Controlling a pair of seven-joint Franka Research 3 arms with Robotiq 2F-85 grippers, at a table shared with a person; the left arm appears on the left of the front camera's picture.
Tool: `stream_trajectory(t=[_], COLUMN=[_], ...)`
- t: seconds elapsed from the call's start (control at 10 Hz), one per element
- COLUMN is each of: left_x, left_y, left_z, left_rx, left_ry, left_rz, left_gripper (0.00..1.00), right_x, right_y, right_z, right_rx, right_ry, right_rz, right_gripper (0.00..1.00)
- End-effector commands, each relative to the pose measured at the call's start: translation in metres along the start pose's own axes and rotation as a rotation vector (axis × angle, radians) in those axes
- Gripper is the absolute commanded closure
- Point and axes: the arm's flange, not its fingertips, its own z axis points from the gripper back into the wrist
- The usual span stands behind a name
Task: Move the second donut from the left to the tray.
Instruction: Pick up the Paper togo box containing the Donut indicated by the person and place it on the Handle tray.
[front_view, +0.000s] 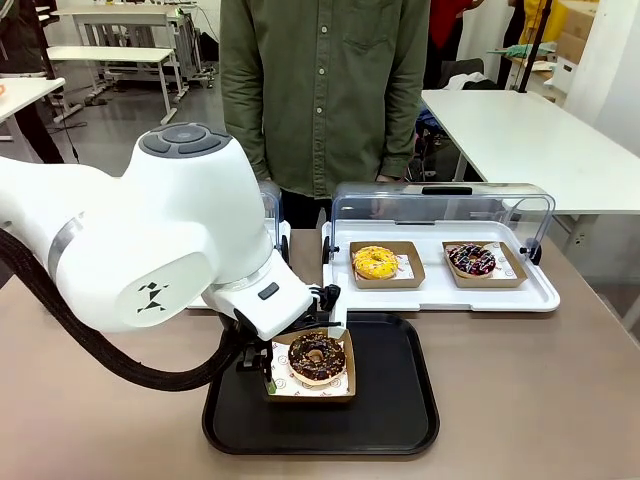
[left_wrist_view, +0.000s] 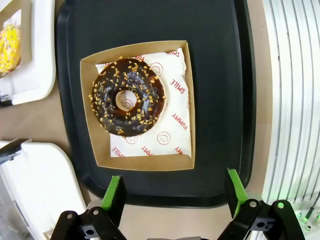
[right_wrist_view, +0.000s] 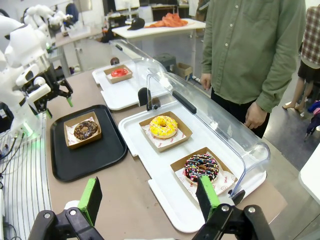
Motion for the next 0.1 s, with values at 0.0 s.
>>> stream_trajectory(t=[0.0], left_x=[0.0], left_y=[-0.0016], left_z=[-0.0009], left_rx=[0.009], left_ry=[-0.007], left_rz=[0.009], left_gripper=[0.0], right_x=[0.0024], right_y=[-0.002], right_z=[-0.0004], right_rx=[-0.005], right_ry=[-0.03], right_rz=[0.028], right_gripper=[0.0])
